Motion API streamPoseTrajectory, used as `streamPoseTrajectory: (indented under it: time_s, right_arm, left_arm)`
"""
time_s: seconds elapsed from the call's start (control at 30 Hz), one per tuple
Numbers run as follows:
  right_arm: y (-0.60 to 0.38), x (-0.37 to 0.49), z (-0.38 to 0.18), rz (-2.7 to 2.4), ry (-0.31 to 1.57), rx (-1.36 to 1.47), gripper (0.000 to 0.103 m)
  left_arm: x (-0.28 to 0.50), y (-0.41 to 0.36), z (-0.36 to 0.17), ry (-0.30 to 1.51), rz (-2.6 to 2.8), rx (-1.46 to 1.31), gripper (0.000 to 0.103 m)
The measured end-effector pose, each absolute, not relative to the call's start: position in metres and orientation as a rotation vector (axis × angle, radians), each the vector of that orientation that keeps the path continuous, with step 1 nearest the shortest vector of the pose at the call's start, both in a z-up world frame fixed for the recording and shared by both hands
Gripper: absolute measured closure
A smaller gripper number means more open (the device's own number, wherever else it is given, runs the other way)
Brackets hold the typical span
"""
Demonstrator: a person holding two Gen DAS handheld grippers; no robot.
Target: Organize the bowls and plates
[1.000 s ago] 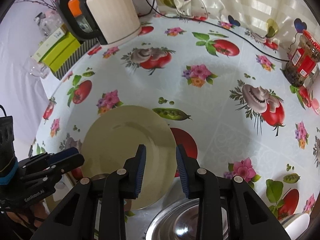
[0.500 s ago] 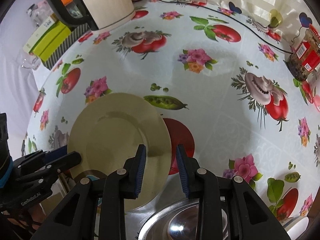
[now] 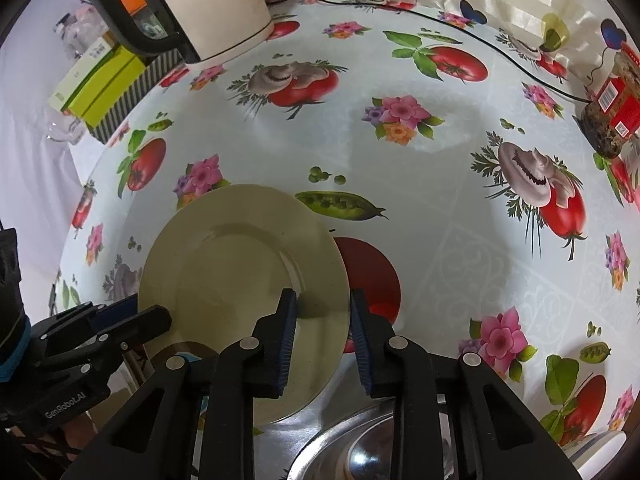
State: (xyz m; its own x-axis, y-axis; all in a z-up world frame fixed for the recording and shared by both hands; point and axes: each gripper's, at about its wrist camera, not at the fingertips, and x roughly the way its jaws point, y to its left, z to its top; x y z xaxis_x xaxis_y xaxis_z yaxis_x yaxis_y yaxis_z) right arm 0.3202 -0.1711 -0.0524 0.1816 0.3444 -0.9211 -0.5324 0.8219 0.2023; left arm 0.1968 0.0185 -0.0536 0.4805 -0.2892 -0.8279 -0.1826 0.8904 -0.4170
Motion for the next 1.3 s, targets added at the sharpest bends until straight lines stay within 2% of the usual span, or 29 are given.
streamPoseTrajectory:
  time_s: [1.3]
  right_arm:
    - [-0.155, 0.264, -0.013, 0.674, 1.17, -0.153, 0.077]
  left_arm:
    - [0.142, 0.036, -0.013, 1.011, -0.013, -0.436, 0.074]
